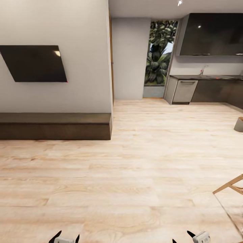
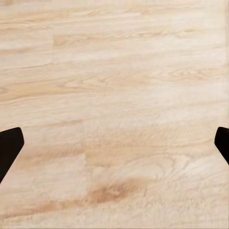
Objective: Put the three can of soda from the living room inside the tash can in the kitchen.
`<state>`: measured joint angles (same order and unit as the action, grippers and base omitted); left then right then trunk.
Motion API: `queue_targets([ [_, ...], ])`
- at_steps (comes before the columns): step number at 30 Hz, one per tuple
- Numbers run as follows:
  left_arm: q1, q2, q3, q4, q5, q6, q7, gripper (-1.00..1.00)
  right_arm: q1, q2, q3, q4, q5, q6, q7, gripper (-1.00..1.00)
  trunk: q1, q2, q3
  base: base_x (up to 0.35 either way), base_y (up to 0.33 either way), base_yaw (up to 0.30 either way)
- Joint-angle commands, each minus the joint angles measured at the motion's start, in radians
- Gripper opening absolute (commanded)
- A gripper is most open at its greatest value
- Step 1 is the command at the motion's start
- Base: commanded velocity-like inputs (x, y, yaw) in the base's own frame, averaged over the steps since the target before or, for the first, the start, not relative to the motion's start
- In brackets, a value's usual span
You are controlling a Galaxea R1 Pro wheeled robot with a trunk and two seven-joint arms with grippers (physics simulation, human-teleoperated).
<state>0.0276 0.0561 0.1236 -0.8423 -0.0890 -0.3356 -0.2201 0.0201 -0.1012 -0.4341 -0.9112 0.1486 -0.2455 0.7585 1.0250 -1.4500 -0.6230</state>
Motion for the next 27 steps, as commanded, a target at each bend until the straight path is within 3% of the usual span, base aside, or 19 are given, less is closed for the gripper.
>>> queue_targets([
  [1,0.000,0.000,0.000,0.000,0.000,0.000,0.000,1.00,0.000,0.000,0.000,0.000,0.000,0.000,0.000,1.00,0.000,0.000,-0.001,0.328,0.000,-0.206],
  [15,0.000,0.001,0.001,0.000,-0.001,0.001,0.000,1.00,0.000,0.001,0.000,0.000,0.003,0.000,0.000,1.00,0.000,0.000,-0.006,0.328,0.000,-0.213],
  [27,0.000,0.001,0.001,0.000,-0.001,0.000,0.000,1.00,0.000,0.001,0.000,0.000,0.002,0.000,0.000,1.00,0.000,0.000,-0.007,0.328,0.000,-0.046],
])
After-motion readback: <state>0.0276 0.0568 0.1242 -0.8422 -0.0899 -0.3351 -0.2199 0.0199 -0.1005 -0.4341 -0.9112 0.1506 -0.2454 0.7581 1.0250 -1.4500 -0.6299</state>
